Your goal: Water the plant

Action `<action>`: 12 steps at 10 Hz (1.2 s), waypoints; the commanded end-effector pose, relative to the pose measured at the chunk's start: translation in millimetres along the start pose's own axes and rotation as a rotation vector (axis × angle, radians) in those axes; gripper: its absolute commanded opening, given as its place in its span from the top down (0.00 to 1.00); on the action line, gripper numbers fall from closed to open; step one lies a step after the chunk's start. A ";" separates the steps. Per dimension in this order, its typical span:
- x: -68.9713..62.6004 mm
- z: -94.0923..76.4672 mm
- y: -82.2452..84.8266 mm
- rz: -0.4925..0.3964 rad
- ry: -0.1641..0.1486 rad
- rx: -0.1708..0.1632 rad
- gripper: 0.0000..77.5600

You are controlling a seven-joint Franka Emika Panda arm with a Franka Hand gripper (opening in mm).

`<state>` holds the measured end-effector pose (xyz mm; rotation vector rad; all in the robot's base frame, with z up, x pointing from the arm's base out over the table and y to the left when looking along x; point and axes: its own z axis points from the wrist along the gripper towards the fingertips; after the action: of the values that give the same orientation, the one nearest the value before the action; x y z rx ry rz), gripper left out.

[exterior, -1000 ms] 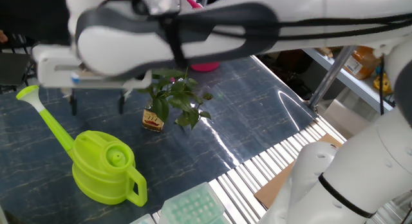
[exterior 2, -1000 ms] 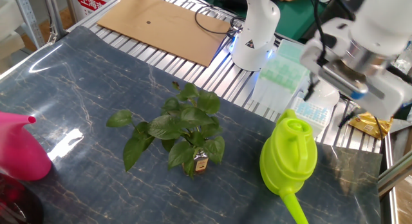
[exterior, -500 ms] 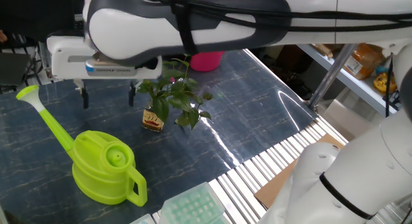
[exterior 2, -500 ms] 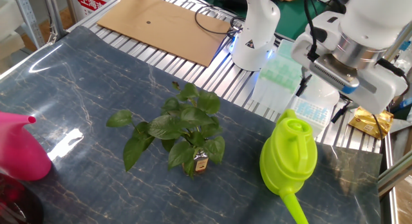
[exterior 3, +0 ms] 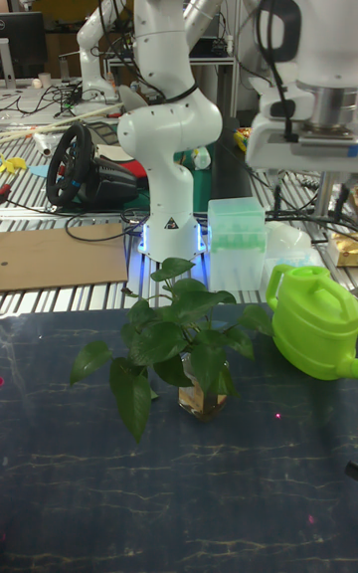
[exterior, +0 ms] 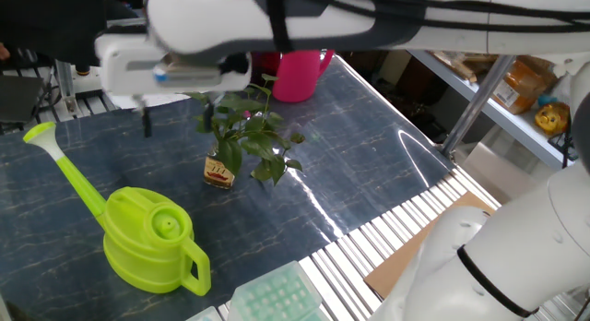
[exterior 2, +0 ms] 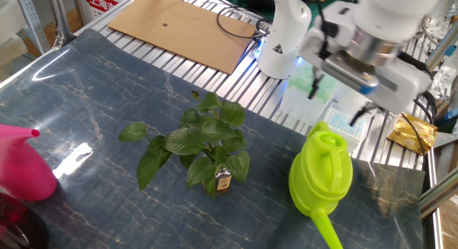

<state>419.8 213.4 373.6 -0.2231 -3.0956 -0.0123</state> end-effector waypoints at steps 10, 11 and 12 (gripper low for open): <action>-51.6 -24.4 -74.1 -0.159 0.013 0.001 0.00; -52.3 -24.5 -75.9 -0.159 0.012 0.000 0.00; -52.4 -24.6 -76.2 -0.159 0.011 0.000 0.00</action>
<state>460.6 131.1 394.3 0.0207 -3.0902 -0.0149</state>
